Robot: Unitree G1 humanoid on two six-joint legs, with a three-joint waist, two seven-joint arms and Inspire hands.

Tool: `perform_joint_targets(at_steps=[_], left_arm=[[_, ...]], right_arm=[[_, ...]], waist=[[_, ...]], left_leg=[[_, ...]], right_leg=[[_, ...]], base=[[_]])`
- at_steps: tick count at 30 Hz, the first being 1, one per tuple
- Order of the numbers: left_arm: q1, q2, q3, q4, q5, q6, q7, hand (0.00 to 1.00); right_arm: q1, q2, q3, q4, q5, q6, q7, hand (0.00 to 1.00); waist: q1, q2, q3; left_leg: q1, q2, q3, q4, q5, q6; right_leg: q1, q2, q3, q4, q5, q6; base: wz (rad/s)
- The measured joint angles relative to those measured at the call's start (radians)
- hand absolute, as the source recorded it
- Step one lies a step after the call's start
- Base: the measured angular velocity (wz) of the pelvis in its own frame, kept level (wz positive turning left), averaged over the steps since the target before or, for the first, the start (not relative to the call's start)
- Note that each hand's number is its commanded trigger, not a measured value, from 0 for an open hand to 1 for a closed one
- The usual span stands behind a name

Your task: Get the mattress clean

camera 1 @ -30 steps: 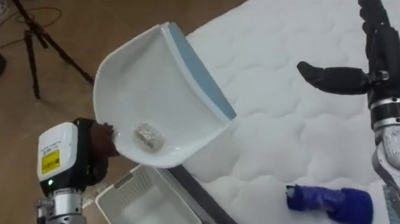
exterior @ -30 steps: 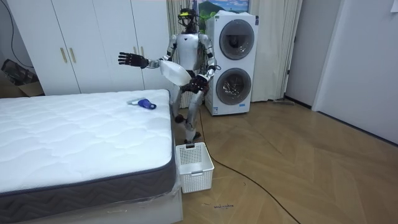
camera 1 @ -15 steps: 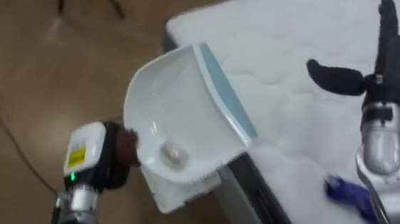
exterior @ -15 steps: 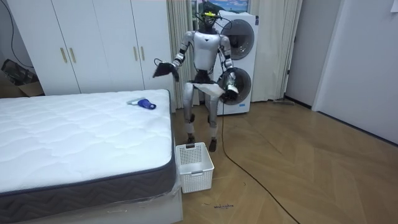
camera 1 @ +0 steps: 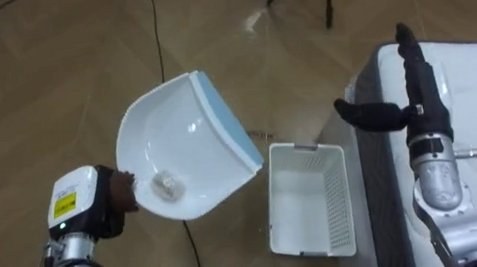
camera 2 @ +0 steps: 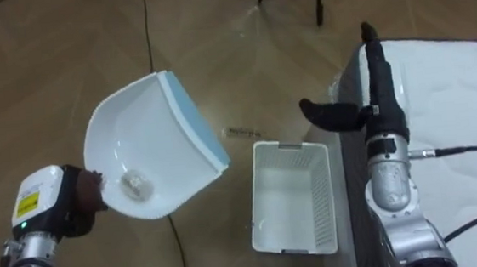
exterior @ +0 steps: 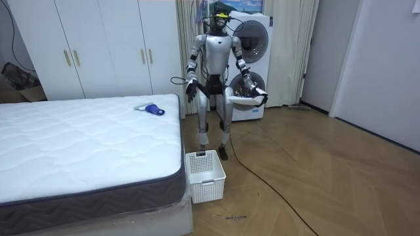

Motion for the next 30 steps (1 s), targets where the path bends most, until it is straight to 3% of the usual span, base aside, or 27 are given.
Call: perform_joint_targets(at_steps=[6,12,16,18,21,23,27,30], left_arm=[[-0.061,0.008,-0.028,0.039,-0.026,-0.001,0.0,1.0],[-0.096,0.02,-0.04,0.04,-0.035,0.002,0.008,1.0],[-0.13,0.02,-0.073,0.045,-0.034,0.018,0.008,1.0],[-0.138,0.021,-0.075,0.045,-0.033,0.022,0.007,1.0],[-0.151,0.047,-0.076,0.044,-0.032,0.026,-0.004,1.0],[-0.163,0.084,-0.104,0.045,-0.031,0.029,-0.009,1.0],[-0.165,0.136,-0.124,0.045,-0.017,0.031,-0.015,1.0],[-0.173,0.165,-0.124,0.044,0.001,0.053,-0.025,1.0]], right_arm=[[0.006,0.001,0.065,0.021,0.016,0.0,0.0,0.0],[0.009,0.001,0.073,0.022,0.018,0.002,-0.006,0.0],[0.009,0.0,0.079,0.037,0.02,0.015,-0.006,0.0],[0.008,0.0,0.087,0.046,0.022,0.024,0.0,0.0],[0.005,0.001,0.102,0.046,0.021,0.027,0.02,0.0],[0.007,0.001,0.107,0.047,0.02,0.027,0.036,0.0],[0.011,-0.004,0.105,0.049,0.02,0.027,0.048,0.0],[0.021,-0.019,0.105,0.049,0.019,0.027,0.065,0.0]], waist=[[-0.023,0.014,0.0077],[-0.023,0.021,0.0113],[-0.031,0.033,0.0193],[-0.033,0.039,0.022],[-0.053,0.056,0.0251],[-0.068,0.066,0.0305],[-0.081,0.086,0.0284],[-0.098,0.099,0.0265]], left_leg=[[-0.041,0.003,0.018,0.003,0.0,0.0],[-0.069,0.004,0.034,0.008,-0.001,0.001],[-0.088,0.001,0.09,0.044,-0.018,0.02],[-0.101,-0.001,0.094,0.069,-0.029,0.024],[-0.152,-0.002,0.082,0.114,-0.041,0.028],[-0.181,-0.003,0.073,0.138,-0.041,0.028],[-0.215,-0.005,0.075,0.161,-0.041,0.029],[-0.237,-0.021,0.076,0.175,-0.04,0.03]], right_leg=[[-0.055,-0.001,0.009,0.016,0.0,-0.001],[-0.093,-0.008,0.006,0.03,-0.001,-0.003],[-0.123,-0.039,-0.002,0.112,-0.041,0.005],[-0.136,-0.047,-0.002,0.141,-0.052,0.008],[-0.169,-0.052,-0.017,0.169,-0.06,0.008],[-0.188,-0.053,-0.023,0.18,-0.06,0.008],[-0.225,-0.058,-0.02,0.208,-0.061,0.005],[-0.262,-0.082,-0.02,0.26,-0.081,0.003]], base=[[-0.09],[-0.03],[0.17],[0.05],[0.13],[0.11],[0.0],[0.12]])
